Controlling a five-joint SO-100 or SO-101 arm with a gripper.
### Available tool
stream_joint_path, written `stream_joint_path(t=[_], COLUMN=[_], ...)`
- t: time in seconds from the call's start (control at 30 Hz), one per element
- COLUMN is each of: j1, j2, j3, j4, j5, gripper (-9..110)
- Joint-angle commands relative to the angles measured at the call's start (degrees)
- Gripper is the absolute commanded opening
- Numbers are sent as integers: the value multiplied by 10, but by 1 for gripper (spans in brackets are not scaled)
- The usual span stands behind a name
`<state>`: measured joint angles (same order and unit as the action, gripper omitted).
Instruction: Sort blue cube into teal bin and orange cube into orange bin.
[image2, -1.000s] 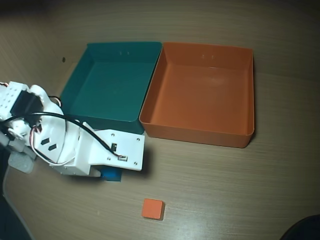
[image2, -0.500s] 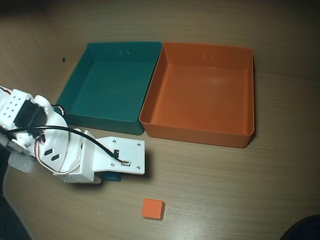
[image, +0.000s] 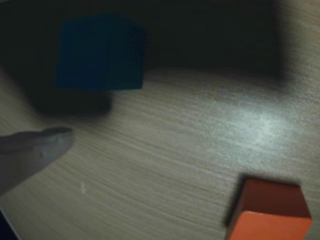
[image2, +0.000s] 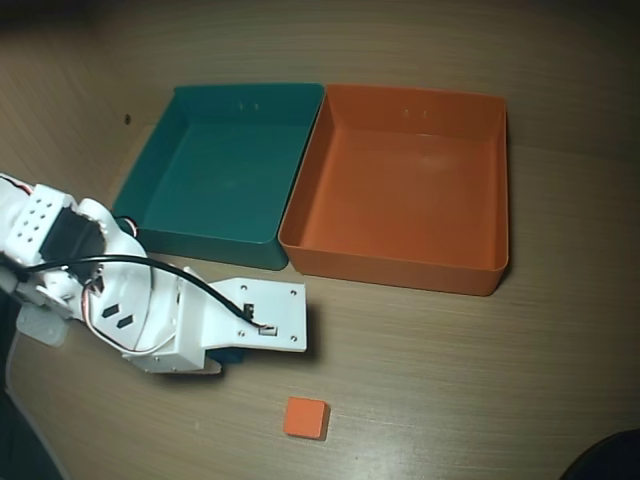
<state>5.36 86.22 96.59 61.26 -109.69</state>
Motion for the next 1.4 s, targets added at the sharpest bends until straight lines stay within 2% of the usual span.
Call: stream_joint_path(t=[0.0,0.43,0.53,0.73,0.87,1.17,1.37], j1=[2,-3,-3,-4,-2,-13,-124], j2=[-5,-45,-41,-39,-24,164,227], j3=[-26,-26,-26,-25,-40,-79,-76], j4=[-5,-5,-1,3,-2,2,3], j5=[-2,6,7,10,10,11,11], gripper=[28,25,17,-8,-4,-6,-6])
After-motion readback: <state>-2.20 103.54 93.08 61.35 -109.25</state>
